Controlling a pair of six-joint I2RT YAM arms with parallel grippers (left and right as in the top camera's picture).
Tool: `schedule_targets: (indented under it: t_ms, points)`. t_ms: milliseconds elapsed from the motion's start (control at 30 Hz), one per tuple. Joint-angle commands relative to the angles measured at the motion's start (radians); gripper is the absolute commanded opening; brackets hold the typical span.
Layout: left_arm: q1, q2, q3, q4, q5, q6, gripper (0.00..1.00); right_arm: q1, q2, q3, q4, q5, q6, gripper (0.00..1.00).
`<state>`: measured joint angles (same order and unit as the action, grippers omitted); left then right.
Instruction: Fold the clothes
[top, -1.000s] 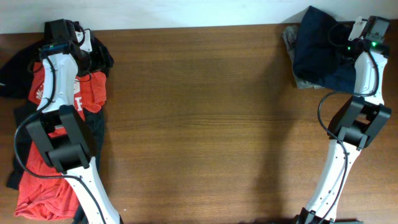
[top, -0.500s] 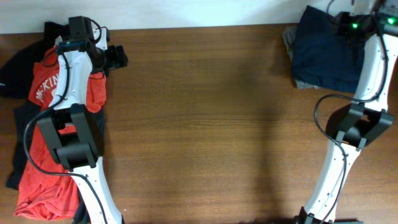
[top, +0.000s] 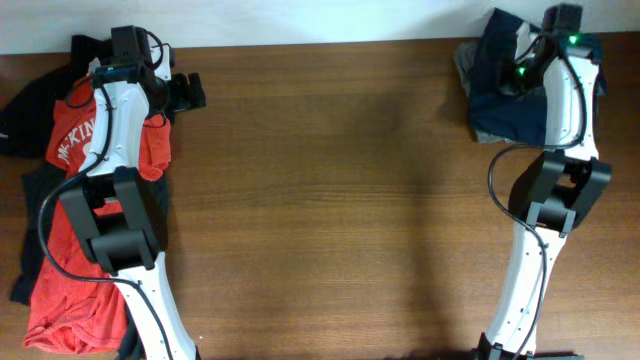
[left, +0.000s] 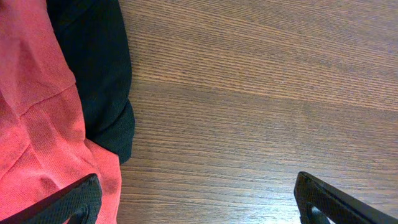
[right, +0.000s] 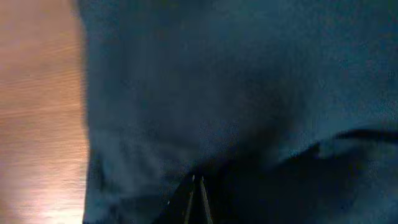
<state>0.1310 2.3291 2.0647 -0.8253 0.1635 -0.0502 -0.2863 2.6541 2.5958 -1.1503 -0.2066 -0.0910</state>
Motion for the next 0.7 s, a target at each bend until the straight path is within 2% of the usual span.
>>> schedule_targets:
  t_ms: [0,100,233,367,433,533,667]
  points:
    - [0.003,0.012,-0.003,0.003,-0.012,-0.002,0.99,-0.004,0.008,-0.131,0.038,0.035,0.023,0.09]
    - [0.003,0.012,-0.003,0.003,-0.011,-0.002,0.99,-0.012,0.008,-0.209,0.072,0.035,0.066,0.11]
    - [0.003,0.012,-0.003,0.003,-0.011,-0.002,0.99,-0.040,-0.006,-0.148,0.052,-0.078,0.085,0.18]
    - [0.003,0.012,-0.003,0.002,-0.011,-0.002,0.99,-0.038,-0.058,0.028,-0.034,-0.105,0.080,0.35]
    - [0.003,0.012,-0.003,0.002,-0.011,-0.002,0.99,-0.025,-0.091,0.170,-0.126,-0.104,0.073,0.51]
    - [0.003,0.012,-0.003,0.002,-0.011,-0.002,0.99,0.002,-0.137,0.356,-0.264,-0.105,0.079,0.99]
    - [0.003,0.012,-0.003,0.002,-0.011,-0.002,0.99,0.056,-0.180,0.529,-0.415,-0.106,0.112,0.99]
